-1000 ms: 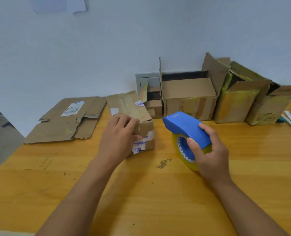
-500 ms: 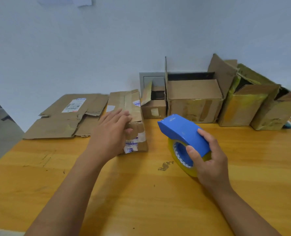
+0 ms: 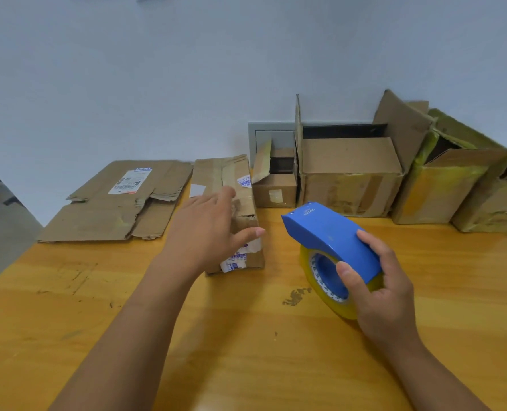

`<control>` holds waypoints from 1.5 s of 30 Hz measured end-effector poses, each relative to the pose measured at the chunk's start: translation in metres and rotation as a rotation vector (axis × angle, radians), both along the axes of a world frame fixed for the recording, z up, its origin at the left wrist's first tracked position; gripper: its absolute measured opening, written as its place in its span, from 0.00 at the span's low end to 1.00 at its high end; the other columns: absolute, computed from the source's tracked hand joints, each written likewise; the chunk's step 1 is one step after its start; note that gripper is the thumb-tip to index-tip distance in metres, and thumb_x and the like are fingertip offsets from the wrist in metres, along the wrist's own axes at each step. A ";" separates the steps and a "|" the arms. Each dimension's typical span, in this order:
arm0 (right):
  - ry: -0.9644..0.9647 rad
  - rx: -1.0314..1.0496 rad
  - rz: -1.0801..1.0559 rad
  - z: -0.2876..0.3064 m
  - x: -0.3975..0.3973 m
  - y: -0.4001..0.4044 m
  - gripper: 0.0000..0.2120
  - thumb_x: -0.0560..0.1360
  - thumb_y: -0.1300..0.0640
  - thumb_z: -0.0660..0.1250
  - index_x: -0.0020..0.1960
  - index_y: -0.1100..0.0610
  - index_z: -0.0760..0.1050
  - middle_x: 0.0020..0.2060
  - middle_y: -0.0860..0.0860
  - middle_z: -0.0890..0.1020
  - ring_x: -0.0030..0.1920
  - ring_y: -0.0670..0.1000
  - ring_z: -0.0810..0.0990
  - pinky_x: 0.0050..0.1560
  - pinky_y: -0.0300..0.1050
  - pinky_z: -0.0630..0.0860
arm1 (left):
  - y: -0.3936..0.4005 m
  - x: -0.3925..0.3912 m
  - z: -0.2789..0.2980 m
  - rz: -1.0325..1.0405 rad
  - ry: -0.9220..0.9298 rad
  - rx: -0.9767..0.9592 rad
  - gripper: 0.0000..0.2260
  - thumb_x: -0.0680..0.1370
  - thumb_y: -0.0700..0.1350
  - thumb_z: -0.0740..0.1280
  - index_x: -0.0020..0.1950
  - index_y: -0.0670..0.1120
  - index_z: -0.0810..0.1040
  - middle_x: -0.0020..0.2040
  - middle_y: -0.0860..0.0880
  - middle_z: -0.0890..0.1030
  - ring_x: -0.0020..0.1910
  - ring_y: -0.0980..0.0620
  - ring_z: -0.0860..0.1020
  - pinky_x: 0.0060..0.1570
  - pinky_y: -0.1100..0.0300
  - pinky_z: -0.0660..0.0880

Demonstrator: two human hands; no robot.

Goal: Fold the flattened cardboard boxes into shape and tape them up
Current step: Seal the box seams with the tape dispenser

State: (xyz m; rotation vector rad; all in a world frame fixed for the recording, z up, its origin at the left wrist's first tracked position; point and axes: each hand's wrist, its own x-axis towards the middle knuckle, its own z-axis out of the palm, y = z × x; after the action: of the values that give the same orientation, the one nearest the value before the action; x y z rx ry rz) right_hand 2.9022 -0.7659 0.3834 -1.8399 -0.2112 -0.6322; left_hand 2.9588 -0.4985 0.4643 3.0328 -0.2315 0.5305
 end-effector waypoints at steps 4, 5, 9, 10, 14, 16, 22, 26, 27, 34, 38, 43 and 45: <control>-0.008 0.002 0.002 0.001 0.000 0.000 0.22 0.71 0.37 0.65 0.65 0.36 0.70 0.59 0.25 0.72 0.59 0.36 0.74 0.53 0.30 0.72 | -0.004 -0.009 -0.007 0.016 -0.061 0.071 0.33 0.74 0.74 0.50 0.60 0.50 0.73 0.66 0.48 0.76 0.66 0.46 0.71 0.62 0.51 0.64; -0.007 0.005 0.004 0.001 0.001 0.000 0.22 0.71 0.37 0.65 0.65 0.36 0.70 0.59 0.24 0.72 0.59 0.37 0.74 0.53 0.30 0.72 | -0.005 -0.013 -0.010 0.025 -0.069 0.075 0.33 0.75 0.72 0.48 0.64 0.49 0.74 0.69 0.47 0.73 0.69 0.45 0.67 0.65 0.49 0.61; -0.010 0.009 0.013 0.002 0.001 0.001 0.22 0.71 0.37 0.65 0.65 0.36 0.70 0.58 0.25 0.72 0.57 0.37 0.75 0.51 0.29 0.72 | 0.002 -0.024 -0.016 -0.044 -0.092 0.003 0.26 0.84 0.60 0.49 0.71 0.46 0.71 0.66 0.46 0.75 0.65 0.44 0.70 0.65 0.49 0.63; -0.006 0.006 0.014 0.002 0.001 0.000 0.22 0.71 0.37 0.65 0.65 0.35 0.69 0.58 0.25 0.72 0.57 0.38 0.75 0.51 0.30 0.72 | 0.005 -0.025 -0.016 -0.073 -0.106 -0.022 0.21 0.85 0.55 0.51 0.71 0.45 0.71 0.65 0.46 0.76 0.65 0.44 0.71 0.65 0.49 0.64; -0.004 0.002 0.017 0.003 0.001 0.000 0.22 0.72 0.36 0.65 0.65 0.33 0.68 0.58 0.26 0.73 0.56 0.40 0.76 0.50 0.32 0.73 | 0.005 -0.028 -0.020 -0.103 -0.202 -0.098 0.13 0.80 0.43 0.66 0.64 0.43 0.78 0.64 0.44 0.79 0.64 0.40 0.75 0.64 0.45 0.68; -0.006 0.000 0.016 0.002 0.001 0.001 0.22 0.72 0.37 0.65 0.65 0.33 0.68 0.58 0.27 0.73 0.56 0.41 0.76 0.50 0.33 0.74 | 0.002 -0.030 -0.021 -0.094 -0.229 -0.122 0.14 0.80 0.44 0.67 0.64 0.43 0.79 0.65 0.44 0.79 0.65 0.40 0.74 0.64 0.44 0.69; -0.026 -0.016 0.013 0.000 0.003 0.000 0.22 0.73 0.38 0.65 0.67 0.37 0.68 0.59 0.27 0.72 0.57 0.40 0.75 0.50 0.29 0.72 | -0.003 -0.030 -0.020 -0.065 -0.145 -0.048 0.25 0.73 0.49 0.76 0.68 0.45 0.76 0.65 0.45 0.78 0.64 0.39 0.72 0.62 0.43 0.71; -0.018 -0.036 0.006 0.000 0.002 -0.001 0.23 0.73 0.38 0.64 0.67 0.38 0.68 0.59 0.30 0.72 0.57 0.39 0.75 0.51 0.28 0.71 | -0.009 -0.030 -0.017 -0.035 -0.172 -0.044 0.25 0.72 0.52 0.76 0.66 0.46 0.77 0.61 0.47 0.81 0.62 0.41 0.75 0.61 0.47 0.69; -0.011 -0.040 0.005 0.001 0.002 -0.001 0.23 0.73 0.37 0.64 0.67 0.39 0.69 0.60 0.32 0.73 0.57 0.39 0.75 0.51 0.28 0.71 | -0.010 -0.031 -0.016 -0.021 -0.178 -0.048 0.26 0.71 0.53 0.77 0.65 0.45 0.77 0.59 0.47 0.82 0.61 0.42 0.75 0.60 0.47 0.70; 0.075 -0.101 -0.073 0.006 0.002 0.002 0.31 0.71 0.32 0.65 0.71 0.42 0.72 0.56 0.46 0.77 0.52 0.37 0.75 0.46 0.25 0.70 | -0.010 -0.042 -0.022 -0.061 -0.248 -0.051 0.26 0.69 0.53 0.78 0.63 0.48 0.78 0.66 0.47 0.77 0.67 0.40 0.69 0.62 0.44 0.70; 0.103 -0.142 -0.085 0.005 -0.002 0.004 0.31 0.73 0.33 0.61 0.74 0.42 0.69 0.57 0.48 0.76 0.53 0.44 0.74 0.48 0.33 0.70 | -0.006 -0.042 -0.029 -0.056 -0.230 -0.086 0.30 0.66 0.52 0.81 0.65 0.47 0.77 0.66 0.44 0.74 0.67 0.40 0.69 0.61 0.45 0.71; 0.129 -0.138 -0.090 0.003 -0.001 0.005 0.31 0.74 0.33 0.61 0.75 0.41 0.68 0.59 0.48 0.75 0.54 0.45 0.74 0.49 0.30 0.68 | -0.001 -0.040 -0.031 -0.116 -0.279 -0.057 0.34 0.64 0.50 0.82 0.67 0.45 0.77 0.62 0.45 0.78 0.63 0.39 0.74 0.57 0.45 0.74; 0.136 -0.128 -0.088 0.004 -0.002 0.005 0.32 0.73 0.31 0.59 0.74 0.40 0.67 0.58 0.48 0.75 0.52 0.44 0.73 0.47 0.28 0.68 | 0.002 -0.040 -0.030 -0.102 -0.256 -0.074 0.35 0.67 0.55 0.79 0.70 0.46 0.73 0.64 0.46 0.78 0.65 0.41 0.72 0.60 0.45 0.73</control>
State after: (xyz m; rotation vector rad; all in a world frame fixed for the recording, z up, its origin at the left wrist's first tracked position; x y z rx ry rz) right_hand 2.9004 -0.7605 0.3873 -2.0166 -0.0821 -0.5618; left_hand 2.9191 -0.4963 0.4344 2.8573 -0.3670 0.8967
